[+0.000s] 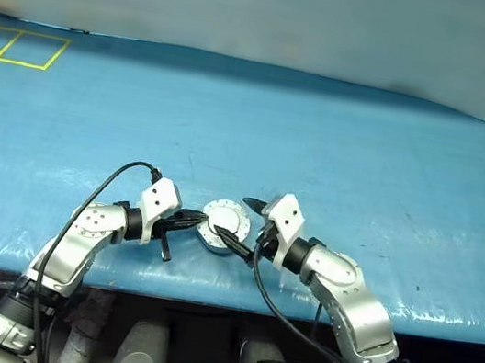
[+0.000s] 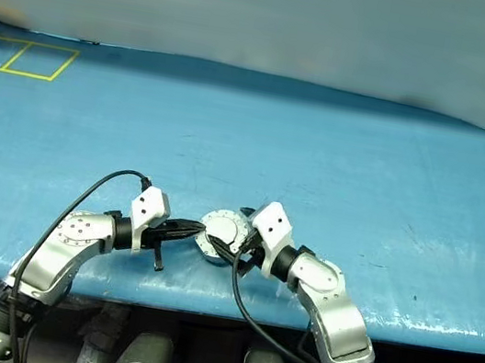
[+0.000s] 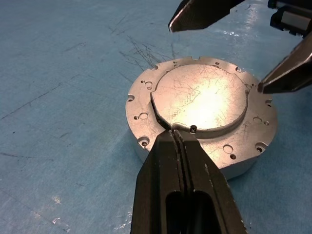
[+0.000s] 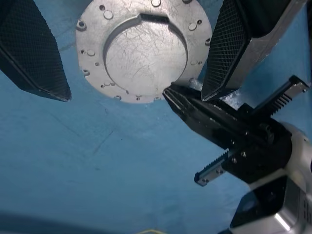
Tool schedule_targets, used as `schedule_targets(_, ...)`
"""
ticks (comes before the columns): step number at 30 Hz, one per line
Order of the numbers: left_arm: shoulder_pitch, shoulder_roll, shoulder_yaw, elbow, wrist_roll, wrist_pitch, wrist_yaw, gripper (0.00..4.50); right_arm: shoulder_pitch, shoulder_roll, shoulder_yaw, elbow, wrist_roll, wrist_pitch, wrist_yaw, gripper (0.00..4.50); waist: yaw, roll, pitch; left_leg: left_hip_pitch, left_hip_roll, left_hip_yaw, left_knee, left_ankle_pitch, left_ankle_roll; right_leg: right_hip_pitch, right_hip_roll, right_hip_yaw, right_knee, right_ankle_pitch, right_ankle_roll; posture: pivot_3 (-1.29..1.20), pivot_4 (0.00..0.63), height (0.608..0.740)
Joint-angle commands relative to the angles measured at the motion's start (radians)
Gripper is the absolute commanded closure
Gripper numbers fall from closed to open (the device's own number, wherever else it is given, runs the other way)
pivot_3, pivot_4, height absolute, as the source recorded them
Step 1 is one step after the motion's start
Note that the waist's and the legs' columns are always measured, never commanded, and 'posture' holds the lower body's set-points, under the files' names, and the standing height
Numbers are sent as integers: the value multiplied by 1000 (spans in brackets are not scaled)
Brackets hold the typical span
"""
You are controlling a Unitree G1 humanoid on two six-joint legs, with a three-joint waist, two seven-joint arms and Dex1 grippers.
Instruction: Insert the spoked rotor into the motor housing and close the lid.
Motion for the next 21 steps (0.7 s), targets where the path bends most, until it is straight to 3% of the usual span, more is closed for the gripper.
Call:
schedule_targets(1,14,1,-39,31,26,16,-12,4500,17,36,-131,-74,156,76,-42,17,0,0,0,0,0,0,0,0,0,0,0,0,0,0,0,0,150,740)
schedule_targets(4,14,0,-37,34,27,13,-13,4500,55,55,-297,-17,321,278,-130,17,1,0,0,0,0,0,0,0,0,0,0,0,0,0,0,0,150,740)
schedule_targets(8,18,-2,-36,38,28,8,-12,4500,112,52,-408,25,529,496,-154,17,0,2,0,0,0,0,-1,0,0,0,0,0,0,0,0,0,150,740)
schedule_targets(14,19,-6,-23,53,17,-5,-22,4500,157,81,-402,53,650,603,-171,17,-6,5,-1,0,0,1,-2,0,0,-1,0,1,0,-1,-1,0,150,740)
schedule_targets(21,12,-7,-22,59,16,-9,-32,4500,112,142,-352,149,638,597,-205,17,-9,5,-1,0,0,1,-2,0,0,-1,0,1,-1,-1,-1,0,150,740)
